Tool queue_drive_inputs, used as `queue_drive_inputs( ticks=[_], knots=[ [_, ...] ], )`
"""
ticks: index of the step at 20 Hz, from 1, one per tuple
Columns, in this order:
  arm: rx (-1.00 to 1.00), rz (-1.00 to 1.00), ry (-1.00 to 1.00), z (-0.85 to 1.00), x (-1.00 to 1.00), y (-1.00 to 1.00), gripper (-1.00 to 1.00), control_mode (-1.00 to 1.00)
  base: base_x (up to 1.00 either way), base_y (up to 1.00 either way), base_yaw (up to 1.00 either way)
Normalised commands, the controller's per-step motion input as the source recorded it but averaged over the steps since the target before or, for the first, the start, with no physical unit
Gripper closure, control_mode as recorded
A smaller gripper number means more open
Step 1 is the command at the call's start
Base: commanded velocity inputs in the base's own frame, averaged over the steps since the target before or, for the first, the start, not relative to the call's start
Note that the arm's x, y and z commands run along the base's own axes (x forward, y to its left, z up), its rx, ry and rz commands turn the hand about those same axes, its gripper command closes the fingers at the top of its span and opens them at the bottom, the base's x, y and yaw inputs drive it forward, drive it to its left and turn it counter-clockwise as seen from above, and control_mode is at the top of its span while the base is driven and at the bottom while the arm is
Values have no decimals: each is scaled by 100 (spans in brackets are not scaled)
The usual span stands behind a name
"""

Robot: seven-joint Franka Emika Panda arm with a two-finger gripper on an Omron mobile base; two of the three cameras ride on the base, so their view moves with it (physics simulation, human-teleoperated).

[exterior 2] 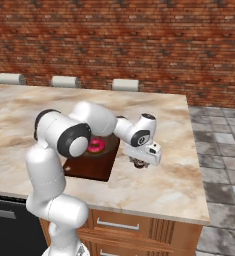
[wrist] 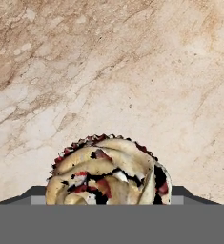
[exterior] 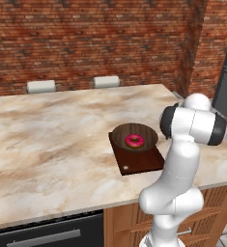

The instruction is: Place the bowl with donut and the cupcake onto the tray.

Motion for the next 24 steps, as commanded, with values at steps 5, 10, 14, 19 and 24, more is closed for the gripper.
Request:
queue_drive_inputs(
  ticks=[5, 10, 14, 19, 24],
  knots=[
    [0, 0, -8, 38, -56, 19, 100, -100, 0, 0, 0],
    [0, 0, -3, 47, -55, 16, 100, -100, 0, 0, 0],
    [0, 0, 0, 31, -46, 22, 100, -100, 0, 0, 0],
    [0, 2, 0, 18, -41, 38, 100, -100, 0, 0, 0],
    [0, 2, 0, 14, -20, 45, 100, -100, 0, 0, 0]
  ],
)
